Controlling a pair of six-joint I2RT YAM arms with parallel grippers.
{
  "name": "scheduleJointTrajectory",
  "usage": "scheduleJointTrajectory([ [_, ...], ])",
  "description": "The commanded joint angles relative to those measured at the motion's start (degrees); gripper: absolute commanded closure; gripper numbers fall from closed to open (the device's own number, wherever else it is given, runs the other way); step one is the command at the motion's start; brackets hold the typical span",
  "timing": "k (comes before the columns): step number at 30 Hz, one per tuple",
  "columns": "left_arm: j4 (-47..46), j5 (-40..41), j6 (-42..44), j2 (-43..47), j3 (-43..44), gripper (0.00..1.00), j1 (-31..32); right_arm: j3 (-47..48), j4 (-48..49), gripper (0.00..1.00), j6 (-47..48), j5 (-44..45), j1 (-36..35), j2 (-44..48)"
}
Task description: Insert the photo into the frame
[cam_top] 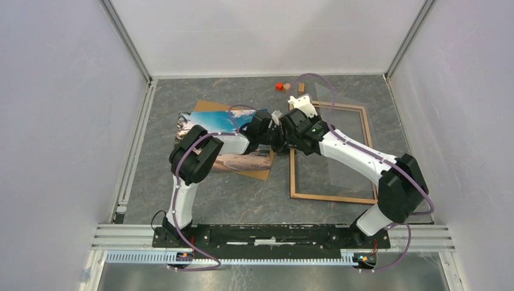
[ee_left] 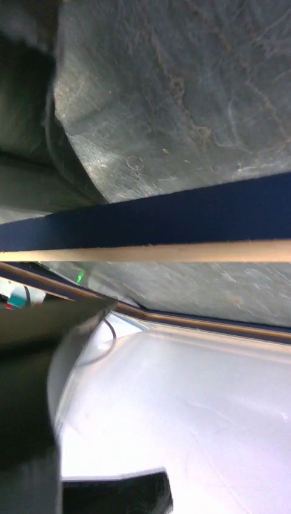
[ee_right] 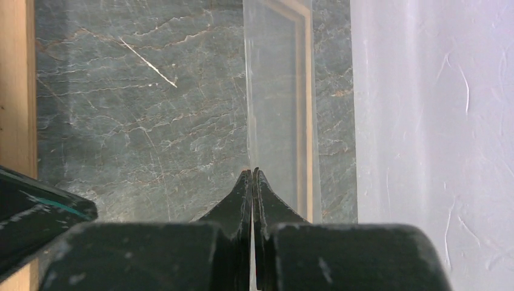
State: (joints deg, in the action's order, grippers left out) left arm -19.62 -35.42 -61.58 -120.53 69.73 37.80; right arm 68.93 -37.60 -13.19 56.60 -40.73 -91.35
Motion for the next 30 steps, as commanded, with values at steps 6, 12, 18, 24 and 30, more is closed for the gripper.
scheduleJointTrajectory([
  [6,8.79,4.38,4.31,8.28,-4.10,0.17,-0.08,-5.05,5.89,1.00,5.26,-6.79,0.55,6.30],
  [12,17.35,5.89,8.52,17.50,-8.16,0.01,-3.47,-6.21,6.43,1.00,5.80,-8.87,0.92,7.53],
  [18,12.29,0.87,3.08,21.74,-7.43,0.01,-7.52,-9.90,12.81,1.00,10.55,-15.17,1.02,11.33],
  [24,-5.89,3.35,-16.25,14.89,-2.74,0.01,-7.41,-14.97,19.02,1.00,15.23,-21.95,1.05,15.12],
  [30,-4.07,13.56,-16.92,12.96,0.66,0.00,-3.11,-16.36,20.35,1.00,17.31,-26.22,1.01,15.55],
])
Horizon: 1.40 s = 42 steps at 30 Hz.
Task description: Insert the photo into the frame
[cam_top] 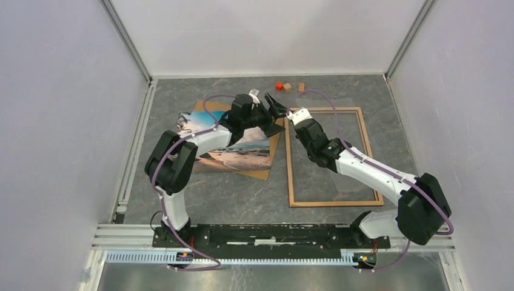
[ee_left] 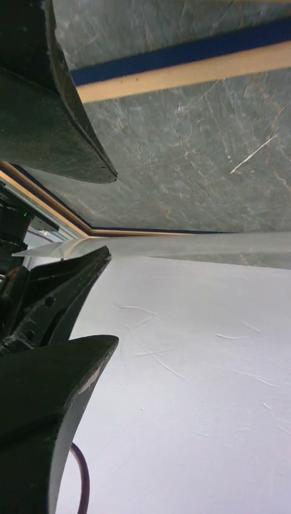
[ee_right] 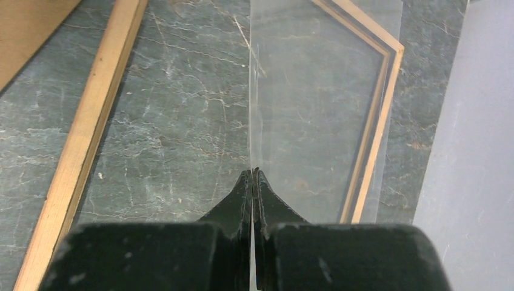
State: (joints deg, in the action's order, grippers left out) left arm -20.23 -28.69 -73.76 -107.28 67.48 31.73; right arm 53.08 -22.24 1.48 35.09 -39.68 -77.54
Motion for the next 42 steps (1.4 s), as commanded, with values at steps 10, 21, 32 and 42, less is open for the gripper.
scheduleJointTrajectory([
  [10,2.15,11.51,-1.60,-3.68,6.20,0.20,6.17,-1.75,6.75,1.00,2.19,-8.64,-0.04,1.73],
  [21,8.58,12.08,2.06,-8.45,11.92,0.45,6.71,-1.25,7.43,1.00,0.14,-10.65,-0.04,1.60],
  [32,9.61,7.58,7.41,-11.56,14.28,0.82,2.88,0.83,7.03,0.90,-6.57,-18.54,-0.10,-1.42],
  [42,7.85,-4.19,15.03,-10.79,12.65,0.98,-6.71,4.86,-2.52,0.10,-11.41,-29.23,1.33,-0.14],
])
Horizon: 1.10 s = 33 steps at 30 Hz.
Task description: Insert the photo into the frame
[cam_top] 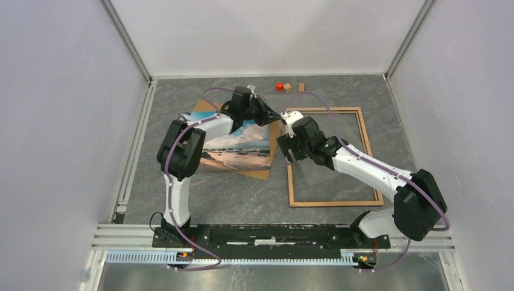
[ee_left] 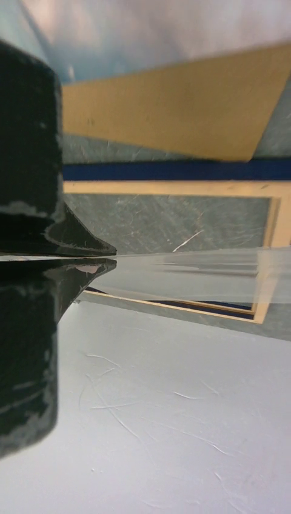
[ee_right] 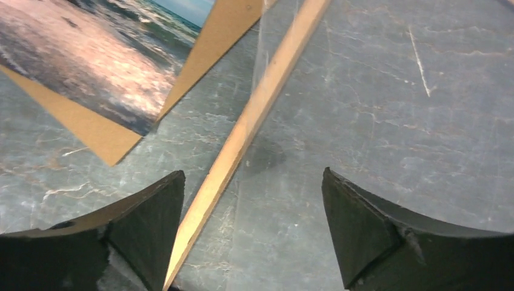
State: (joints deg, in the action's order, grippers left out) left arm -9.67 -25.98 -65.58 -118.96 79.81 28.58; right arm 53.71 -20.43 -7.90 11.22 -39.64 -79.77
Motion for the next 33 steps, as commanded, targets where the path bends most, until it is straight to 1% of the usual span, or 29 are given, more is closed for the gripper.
scheduleJointTrajectory([
  [1,-2.48,-9.25,7.94,0.56,0.81,0.98,-4.36,4.18,-5.13,0.06,-1.49,-6.93,2.80,2.80],
  [3,-1.46,-13.20,9.69,0.17,1.31,0.98,-5.96,2.05,-3.93,0.03,-0.79,-12.32,8.93,5.12],
  [6,-1.11,-16.68,12.37,0.46,0.69,0.98,-8.35,-1.36,-2.69,0.02,-0.81,-20.77,18.81,7.82],
  [8,-0.99,-17.75,12.74,0.55,0.22,0.98,-10.04,-3.61,-2.53,0.02,-3.38,-23.30,25.05,9.17],
  [11,-2.75,-19.06,9.37,-0.36,-0.55,0.98,-12.39,-8.64,-0.94,0.02,-9.07,-27.51,33.79,10.42],
  [14,-4.65,-20.43,5.93,-1.45,-1.35,0.98,-14.06,-14.64,3.06,0.02,-15.20,-35.56,41.41,11.12],
  [15,-4.85,-20.63,4.79,-1.73,-1.56,0.98,-14.36,-17.88,6.19,0.02,-18.62,-38.53,43.12,12.02],
  [17,-6.70,-21.00,2.10,-2.16,-2.53,0.98,-14.93,-23.64,12.53,0.02,-24.50,-41.14,44.98,14.57],
  [18,-8.86,-21.19,0.59,-2.36,-3.38,0.98,-15.16,-25.22,14.43,0.02,-26.23,-40.76,45.32,15.66],
  [20,-10.96,-21.92,-1.08,-2.77,-4.04,0.98,-15.59,-26.08,16.81,0.02,-26.55,-40.10,45.85,16.54],
  [22,-10.31,-23.00,-0.16,-2.95,-3.89,0.98,-16.17,-24.65,18.52,0.02,-22.65,-42.51,47.97,13.96],
  [24,-8.43,-24.50,2.47,-3.09,-2.92,0.98,-16.77,-20.64,18.32,0.02,-14.49,-44.90,49.56,8.54],
  [26,-5.54,-27.84,6.06,-4.08,-0.41,0.98,-16.88,-14.77,16.19,0.02,-6.36,-47.81,49.67,1.41],
  [28,-2.17,-30.76,9.59,-4.81,1.71,0.98,-16.89,-8.55,12.84,0.02,-1.70,-45.14,49.73,-4.75],
  [31,6.76,-30.29,18.31,-4.33,4.16,0.98,-17.15,0.26,10.89,0.02,1.19,-44.14,49.70,-12.99],
  [33,10.89,-30.20,22.50,-4.06,5.26,0.98,-17.15,4.67,13.54,0.02,0.65,-46.28,49.72,-17.20],
])
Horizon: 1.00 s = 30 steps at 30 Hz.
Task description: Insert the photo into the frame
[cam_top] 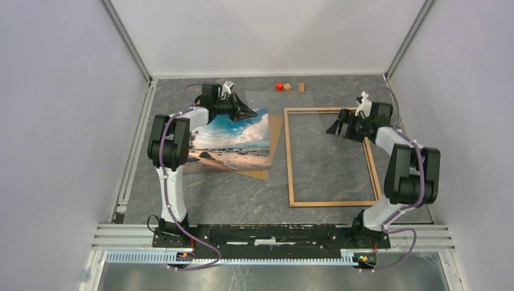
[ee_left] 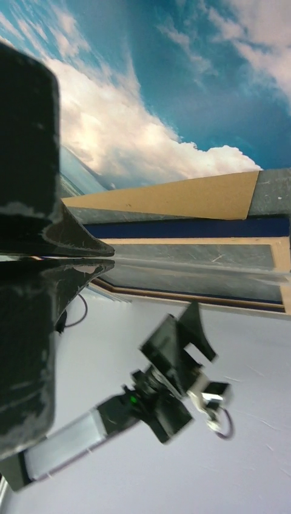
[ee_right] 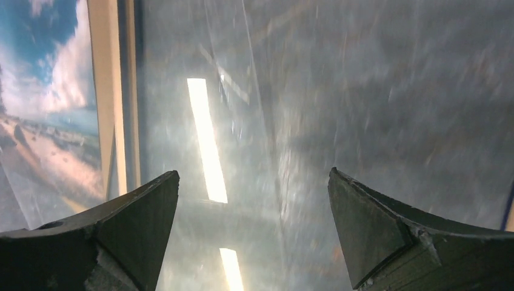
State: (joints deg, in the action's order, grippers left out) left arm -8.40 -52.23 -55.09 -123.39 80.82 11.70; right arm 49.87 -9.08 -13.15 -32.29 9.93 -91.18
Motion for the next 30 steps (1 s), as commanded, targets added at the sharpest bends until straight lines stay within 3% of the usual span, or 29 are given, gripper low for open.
scheduleJointTrajectory([
  [1,11.09,-4.17,13.42,0.46,4.61,0.98,-0.28,11.08,2.17,0.02,5.99,-4.06,0.11,-8.57],
  [7,13.01,-6.00,17.25,-0.92,5.55,0.98,-0.45,27.10,-3.71,0.09,6.66,-14.99,-0.87,-24.26],
  [15,10.82,-7.25,17.09,-2.60,5.25,0.98,-1.10,29.04,1.99,0.11,2.96,-19.94,-4.07,-33.02],
  [19,9.03,-6.83,15.67,-3.17,4.32,0.98,-1.51,25.65,10.65,0.14,-3.48,-22.89,-6.25,-34.22],
  [25,5.03,-6.00,12.31,-3.25,2.47,0.98,-1.60,11.88,31.41,0.22,-18.44,-27.74,-6.33,-28.14],
  [30,2.44,-5.86,9.32,-3.78,1.59,0.98,-1.90,6.43,31.88,0.27,-19.78,-28.54,-5.85,-22.48],
])
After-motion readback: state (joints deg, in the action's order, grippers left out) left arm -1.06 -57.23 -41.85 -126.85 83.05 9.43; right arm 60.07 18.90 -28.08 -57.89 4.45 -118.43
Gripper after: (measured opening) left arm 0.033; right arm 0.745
